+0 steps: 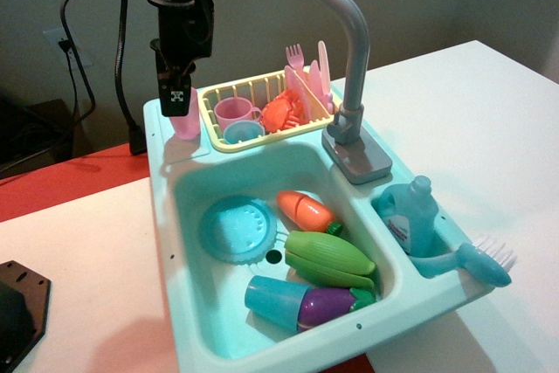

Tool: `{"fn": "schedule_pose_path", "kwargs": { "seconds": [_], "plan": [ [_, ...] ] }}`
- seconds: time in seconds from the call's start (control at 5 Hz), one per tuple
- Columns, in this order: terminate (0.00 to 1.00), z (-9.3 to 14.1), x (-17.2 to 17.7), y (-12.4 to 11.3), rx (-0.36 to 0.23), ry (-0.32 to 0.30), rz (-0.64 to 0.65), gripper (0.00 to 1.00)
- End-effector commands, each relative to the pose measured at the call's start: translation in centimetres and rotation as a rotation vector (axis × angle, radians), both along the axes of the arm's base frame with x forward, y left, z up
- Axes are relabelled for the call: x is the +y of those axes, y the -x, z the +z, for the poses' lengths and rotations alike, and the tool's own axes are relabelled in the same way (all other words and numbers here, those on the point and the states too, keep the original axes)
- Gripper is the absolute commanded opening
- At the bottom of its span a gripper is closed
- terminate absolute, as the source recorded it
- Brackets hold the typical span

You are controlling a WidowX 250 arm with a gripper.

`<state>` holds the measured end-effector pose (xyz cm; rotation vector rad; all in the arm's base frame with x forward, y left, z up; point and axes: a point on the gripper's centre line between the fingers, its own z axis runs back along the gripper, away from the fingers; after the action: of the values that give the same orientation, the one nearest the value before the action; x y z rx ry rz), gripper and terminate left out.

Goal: Put cup from counter to sink

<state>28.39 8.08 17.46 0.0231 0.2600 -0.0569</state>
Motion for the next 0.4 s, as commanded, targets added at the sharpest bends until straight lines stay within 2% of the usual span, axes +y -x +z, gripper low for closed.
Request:
{"fn": "schedule_pose_path", "kwargs": {
  "seconds": [0.0,0.2],
  "plan": [
    [0.00,0.00,0.00,0.00,0.000,0.000,0.000,1.00],
    [0.00,-0.69,0.89,-0.82,0.001,-0.015,0.021,1.00]
  ]
}}
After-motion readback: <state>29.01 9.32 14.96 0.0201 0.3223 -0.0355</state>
